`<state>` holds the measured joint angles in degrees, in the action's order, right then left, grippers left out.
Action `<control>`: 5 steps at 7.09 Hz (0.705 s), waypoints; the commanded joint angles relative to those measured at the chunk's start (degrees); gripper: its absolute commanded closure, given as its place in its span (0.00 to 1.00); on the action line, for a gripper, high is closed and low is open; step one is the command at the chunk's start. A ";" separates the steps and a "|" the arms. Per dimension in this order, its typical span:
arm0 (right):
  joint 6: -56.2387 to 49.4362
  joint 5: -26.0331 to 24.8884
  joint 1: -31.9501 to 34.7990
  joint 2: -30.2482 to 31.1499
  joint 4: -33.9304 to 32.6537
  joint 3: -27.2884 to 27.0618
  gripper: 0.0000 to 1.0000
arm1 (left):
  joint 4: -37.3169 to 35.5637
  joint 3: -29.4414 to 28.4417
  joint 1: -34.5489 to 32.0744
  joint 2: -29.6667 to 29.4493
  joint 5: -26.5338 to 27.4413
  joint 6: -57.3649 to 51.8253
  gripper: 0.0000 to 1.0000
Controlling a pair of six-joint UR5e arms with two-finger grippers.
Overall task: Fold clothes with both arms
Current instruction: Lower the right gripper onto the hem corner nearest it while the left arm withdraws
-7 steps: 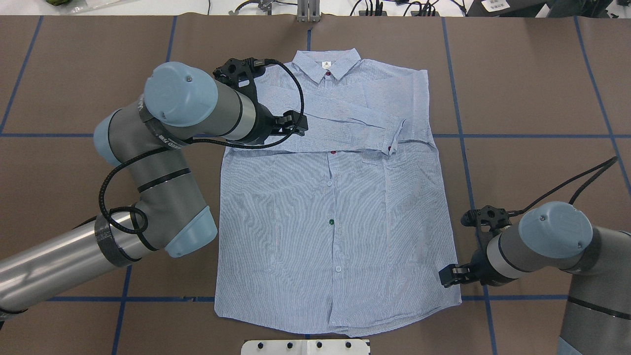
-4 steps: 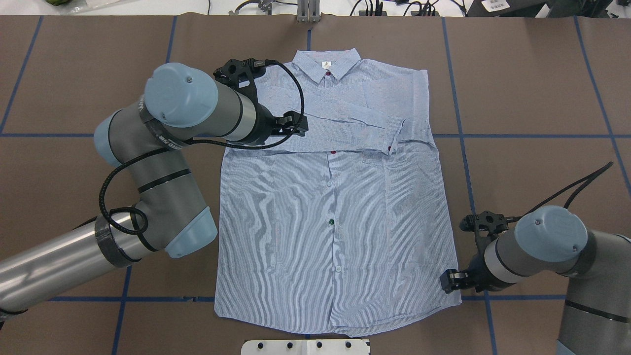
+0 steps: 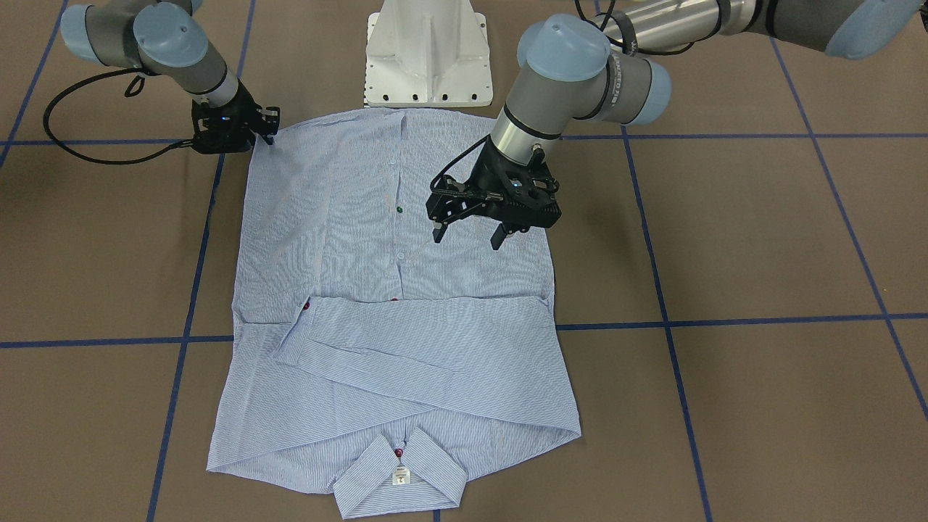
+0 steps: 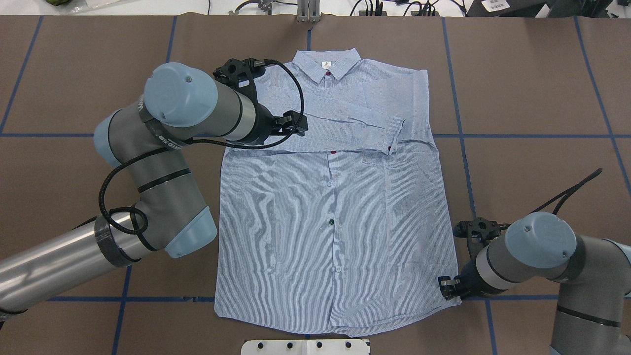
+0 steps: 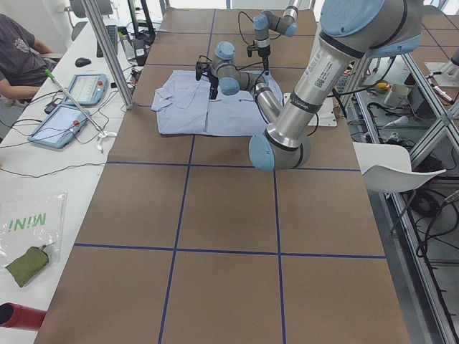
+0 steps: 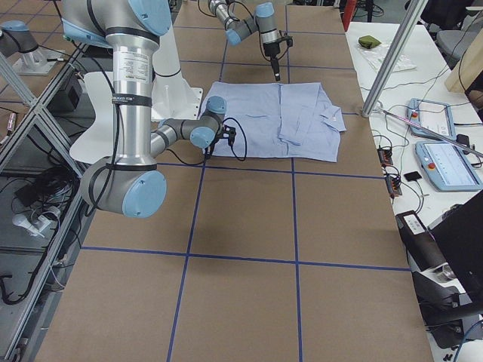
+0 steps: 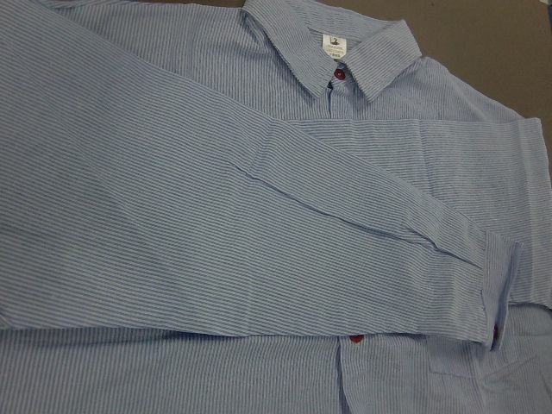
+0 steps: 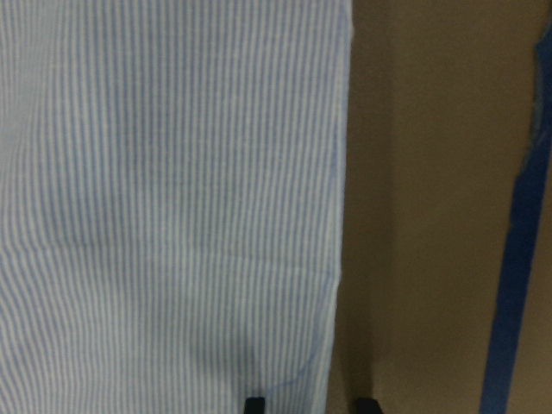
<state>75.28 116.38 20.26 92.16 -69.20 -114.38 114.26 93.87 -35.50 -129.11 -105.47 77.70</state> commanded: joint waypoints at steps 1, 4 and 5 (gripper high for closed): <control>0.22 0.08 0.13 0.12 -0.23 -0.06 0.72 | 0.00 0.00 0.00 0.09 0.00 0.00 0.00; 0.22 1.48 0.40 0.65 -0.23 -0.41 0.71 | 0.00 0.00 0.08 0.17 0.00 0.09 0.00; 0.30 1.40 0.40 0.74 -0.32 -0.41 0.73 | 0.09 0.00 0.08 0.52 0.00 0.09 0.00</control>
<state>75.52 117.67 20.61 92.80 -69.45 -114.73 114.28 93.87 -35.43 -128.88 -105.47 77.78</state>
